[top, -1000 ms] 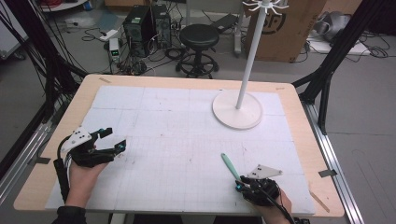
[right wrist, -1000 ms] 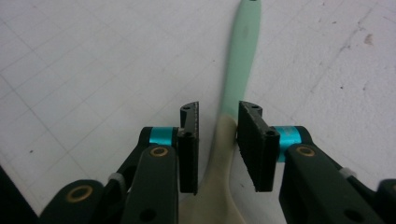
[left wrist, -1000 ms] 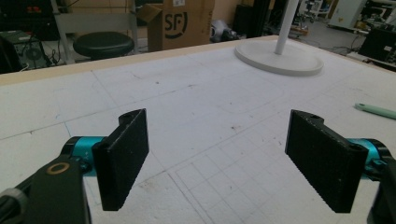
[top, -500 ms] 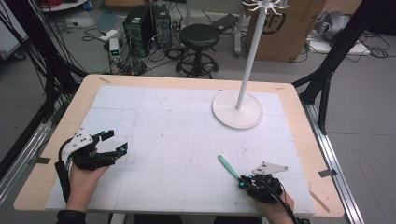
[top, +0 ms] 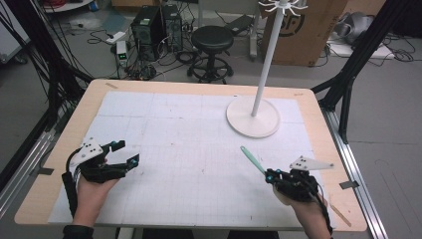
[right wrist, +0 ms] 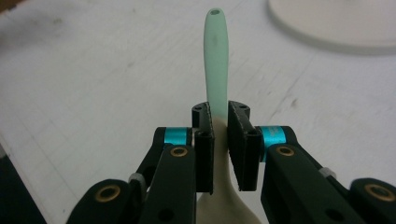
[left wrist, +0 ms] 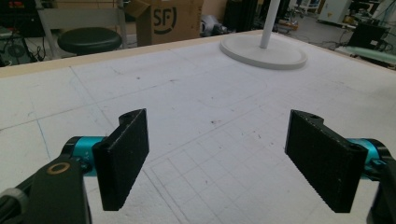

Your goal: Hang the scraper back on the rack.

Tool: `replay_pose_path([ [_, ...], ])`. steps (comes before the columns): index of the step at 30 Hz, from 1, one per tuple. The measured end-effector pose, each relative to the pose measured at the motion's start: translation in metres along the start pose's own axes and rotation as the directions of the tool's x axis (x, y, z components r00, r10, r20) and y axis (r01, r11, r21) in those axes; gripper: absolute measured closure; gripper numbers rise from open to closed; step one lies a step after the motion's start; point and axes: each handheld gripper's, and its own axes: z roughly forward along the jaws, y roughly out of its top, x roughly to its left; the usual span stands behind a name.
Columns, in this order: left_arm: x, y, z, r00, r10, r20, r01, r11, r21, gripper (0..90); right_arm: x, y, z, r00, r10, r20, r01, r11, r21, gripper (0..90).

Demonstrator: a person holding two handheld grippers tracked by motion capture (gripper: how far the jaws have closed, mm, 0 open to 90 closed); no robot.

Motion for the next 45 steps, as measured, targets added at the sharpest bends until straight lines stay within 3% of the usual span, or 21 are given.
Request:
replay_pose_path([
  [4,0.001,0.0,0.0,1.0,-0.005,0.001,0.005,1.0,0.001,22.3,-0.01,0.021,-0.016,0.9997,0.021,-0.01,-0.022,0.998,-0.055,81.6],
  [5,0.001,0.0,0.0,1.0,-0.008,0.001,0.008,1.0,0.0,22.3,-0.015,0.036,-0.027,0.9996,0.019,-0.022,-0.021,0.997,-0.077,81.6],
  [10,0.001,0.0,0.0,1.0,-0.006,0.001,0.006,1.0,0.001,22.4,-0.022,0.061,-0.045,0.9995,0.015,-0.027,-0.018,0.994,-0.107,81.7],
  [16,0.001,0.0,0.001,1.0,-0.007,0.004,0.007,1.0,0.001,22.5,-0.035,0.099,-0.072,0.9998,0.011,-0.014,-0.013,0.987,-0.16,81.6],
  [19,0.001,-0.001,0.001,0.9999,-0.009,0.007,0.009,1.0,0.002,22.5,-0.039,0.108,-0.079,0.9999,0.009,-0.01,-0.011,0.985,-0.173,81.6],
  [20,0.001,-0.001,0.001,0.9999,-0.009,0.008,0.009,1.0,0.003,22.5,-0.043,0.119,-0.087,1.0,0.005,-0.003,-0.006,0.982,-0.19,81.6],
  [24,0.001,-0.001,0.001,0.9999,-0.007,0.009,0.007,0.9999,0.008,22.6,-0.047,0.133,-0.098,0.9999,0.01,0.005,-0.009,0.977,-0.212,81.6],
  [25,0.001,-0.001,0.001,0.9999,-0.006,0.008,0.006,1.0,0.008,22.7,-0.05,0.143,-0.106,0.9999,0.009,0.014,-0.005,0.973,-0.233,81.6],
  [32,0.001,-0.001,0.001,0.9999,-0.008,0.01,0.008,0.9999,0.007,22.8,-0.055,0.167,-0.123,0.9989,0.006,0.047,0.007,0.964,-0.267,81.8],
  [45,0.002,-0.001,0.001,0.9999,-0.008,0.015,0.008,0.9999,0.011,22.9,-0.057,0.202,-0.138,0.9987,-0.005,0.051,0.02,0.954,-0.299,81.8],
])
